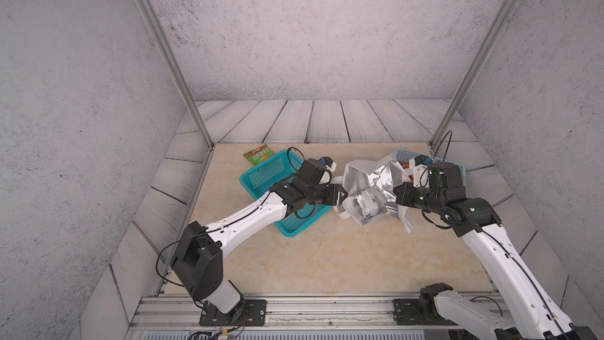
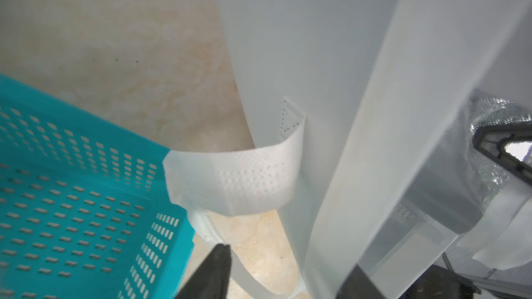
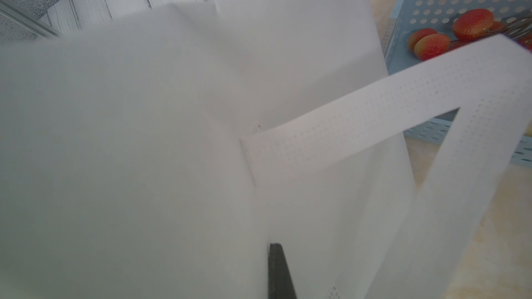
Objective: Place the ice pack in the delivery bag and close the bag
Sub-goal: Adjust the delivery bag at the center of the board.
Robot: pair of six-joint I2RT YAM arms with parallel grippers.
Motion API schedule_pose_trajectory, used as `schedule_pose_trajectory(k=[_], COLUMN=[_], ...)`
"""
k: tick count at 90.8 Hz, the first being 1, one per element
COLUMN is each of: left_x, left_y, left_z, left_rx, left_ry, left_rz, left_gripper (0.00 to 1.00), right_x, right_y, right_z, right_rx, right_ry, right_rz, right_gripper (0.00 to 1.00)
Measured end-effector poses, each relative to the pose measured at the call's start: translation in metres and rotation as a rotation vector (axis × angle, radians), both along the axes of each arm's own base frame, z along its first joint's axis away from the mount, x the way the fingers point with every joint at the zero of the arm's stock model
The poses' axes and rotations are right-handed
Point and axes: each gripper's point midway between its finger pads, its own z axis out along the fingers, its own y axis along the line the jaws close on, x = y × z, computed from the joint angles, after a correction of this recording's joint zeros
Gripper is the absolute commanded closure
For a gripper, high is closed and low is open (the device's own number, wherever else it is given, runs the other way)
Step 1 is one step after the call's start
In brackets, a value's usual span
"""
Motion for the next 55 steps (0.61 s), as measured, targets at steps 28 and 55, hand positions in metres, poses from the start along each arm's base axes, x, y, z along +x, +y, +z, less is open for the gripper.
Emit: schedule_pose_trajectory(k=[28, 55], left_x=[-0.013, -0.064], left_y=[-0.028, -0.002], left_z=[0.022, 0.112], left_rx=[-0.090, -0.286], left_ry=[0.134, 0.283], left_rz=[-0.050, -0.041], left_gripper=[1.00, 1.00], right_x=[-0.004, -0.029], right_y=[-0.001, 0.023], right_z=[0.006, 0.054], right_rx=[-0.034, 0.020], right_ry=[-0.011, -0.070], right_rz=[0.031, 0.230], right_gripper=[1.00, 1.00])
